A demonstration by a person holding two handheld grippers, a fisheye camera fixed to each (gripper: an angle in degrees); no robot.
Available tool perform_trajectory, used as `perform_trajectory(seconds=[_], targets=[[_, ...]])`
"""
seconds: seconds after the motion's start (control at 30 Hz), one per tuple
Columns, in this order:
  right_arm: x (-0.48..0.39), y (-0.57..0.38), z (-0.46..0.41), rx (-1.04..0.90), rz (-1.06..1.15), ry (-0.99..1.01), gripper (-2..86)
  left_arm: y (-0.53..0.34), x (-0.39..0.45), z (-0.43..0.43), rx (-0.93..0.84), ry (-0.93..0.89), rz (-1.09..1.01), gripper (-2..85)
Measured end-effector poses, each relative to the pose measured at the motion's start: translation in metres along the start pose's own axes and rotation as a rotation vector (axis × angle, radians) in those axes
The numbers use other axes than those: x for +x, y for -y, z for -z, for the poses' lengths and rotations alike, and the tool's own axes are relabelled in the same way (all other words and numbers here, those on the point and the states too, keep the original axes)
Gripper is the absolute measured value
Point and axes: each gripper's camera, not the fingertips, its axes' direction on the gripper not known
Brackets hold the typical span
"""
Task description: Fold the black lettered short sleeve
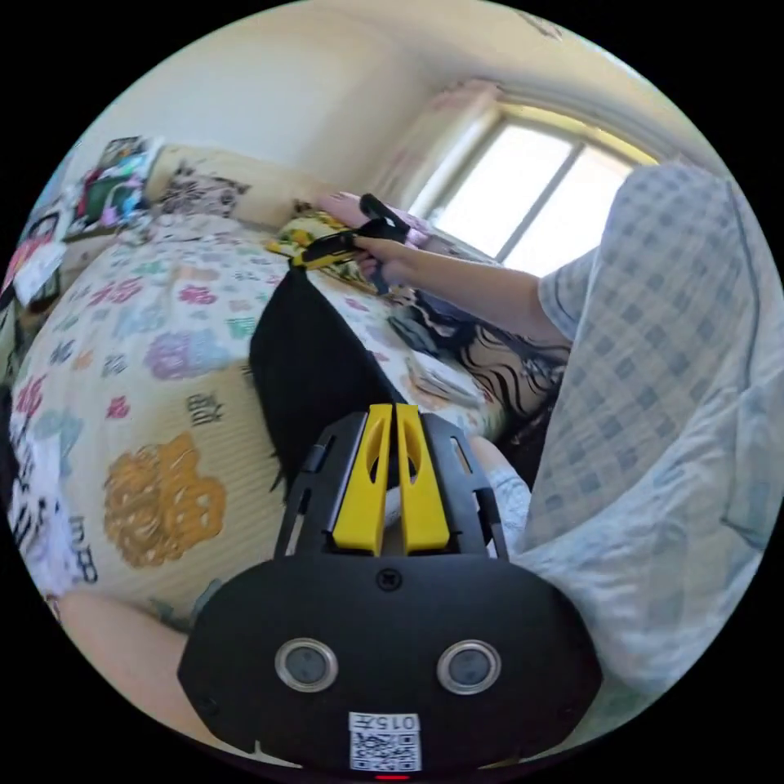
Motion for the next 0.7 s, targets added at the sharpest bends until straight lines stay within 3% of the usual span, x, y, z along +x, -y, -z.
perform_trajectory(seconds=[0.17, 0.4, 0.7], targets=[[0.09, -0.079, 0.08, 0.105, -0.18, 0.06, 0.2, -0.002, 0.079, -0.129, -0.146, -0.104, -0.21, -0.7], [0.198, -0.165, 0.134, 0.214, -0.374, 0.175, 0.5, -0.022, 0.157, -0.305, -0.339, -0.085, -0.406, -0.8], [0.233, -0.213, 0.188, 0.242, -0.394, 0.151, 0.7, -0.039, 0.169, -0.445, -0.476, -0.03, -0.48, -0.2]])
